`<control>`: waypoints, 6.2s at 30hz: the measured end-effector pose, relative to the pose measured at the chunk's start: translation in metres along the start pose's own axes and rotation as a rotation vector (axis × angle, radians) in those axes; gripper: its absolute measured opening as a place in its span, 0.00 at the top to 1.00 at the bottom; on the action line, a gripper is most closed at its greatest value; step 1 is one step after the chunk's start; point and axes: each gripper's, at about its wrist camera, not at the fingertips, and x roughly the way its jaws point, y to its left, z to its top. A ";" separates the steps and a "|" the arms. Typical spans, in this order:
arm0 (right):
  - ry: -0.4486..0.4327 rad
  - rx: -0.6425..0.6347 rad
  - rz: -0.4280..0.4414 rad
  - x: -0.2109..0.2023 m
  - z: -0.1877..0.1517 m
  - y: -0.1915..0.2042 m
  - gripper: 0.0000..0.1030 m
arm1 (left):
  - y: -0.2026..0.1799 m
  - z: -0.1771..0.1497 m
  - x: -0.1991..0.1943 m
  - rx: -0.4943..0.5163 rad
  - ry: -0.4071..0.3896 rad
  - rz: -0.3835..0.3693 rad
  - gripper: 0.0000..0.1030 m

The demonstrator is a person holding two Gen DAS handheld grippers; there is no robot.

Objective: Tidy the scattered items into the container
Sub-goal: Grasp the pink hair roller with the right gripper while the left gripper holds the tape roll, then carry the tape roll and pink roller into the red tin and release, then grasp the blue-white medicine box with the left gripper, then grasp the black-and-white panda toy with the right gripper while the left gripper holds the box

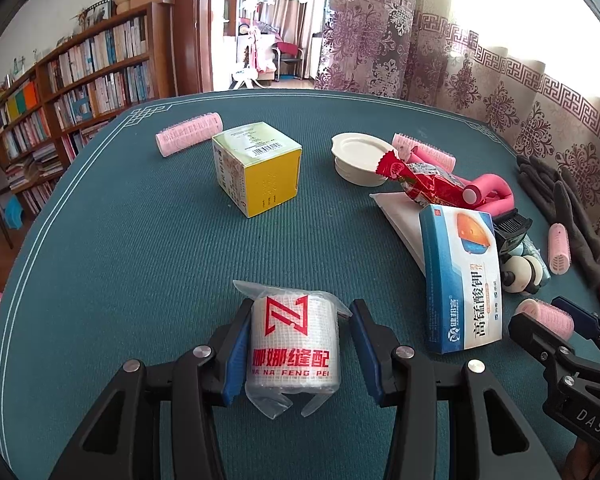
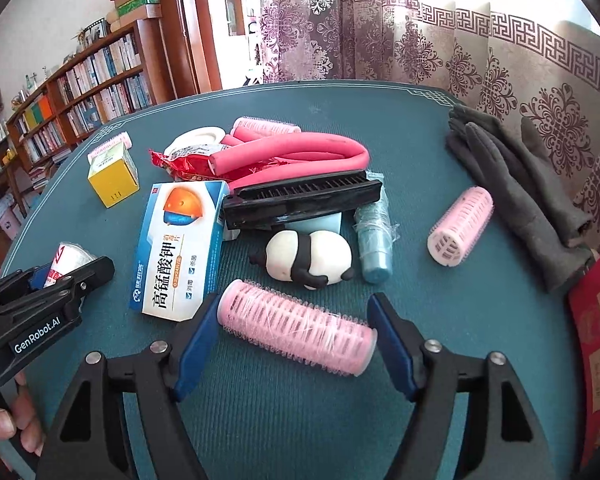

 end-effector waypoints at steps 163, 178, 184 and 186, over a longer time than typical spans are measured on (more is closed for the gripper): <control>0.015 -0.046 0.042 0.007 0.018 -0.011 0.22 | -0.035 0.026 0.015 -0.126 -0.004 -0.066 0.46; -0.006 -0.030 0.011 0.013 0.021 -0.016 0.34 | -0.037 0.022 0.022 -0.133 0.014 -0.068 0.45; -0.005 -0.007 0.018 -0.003 0.013 -0.022 0.38 | -0.039 0.022 0.018 -0.131 0.010 -0.085 0.45; -0.024 0.003 0.016 -0.015 0.012 -0.025 0.48 | -0.041 0.023 0.015 -0.125 0.004 -0.092 0.45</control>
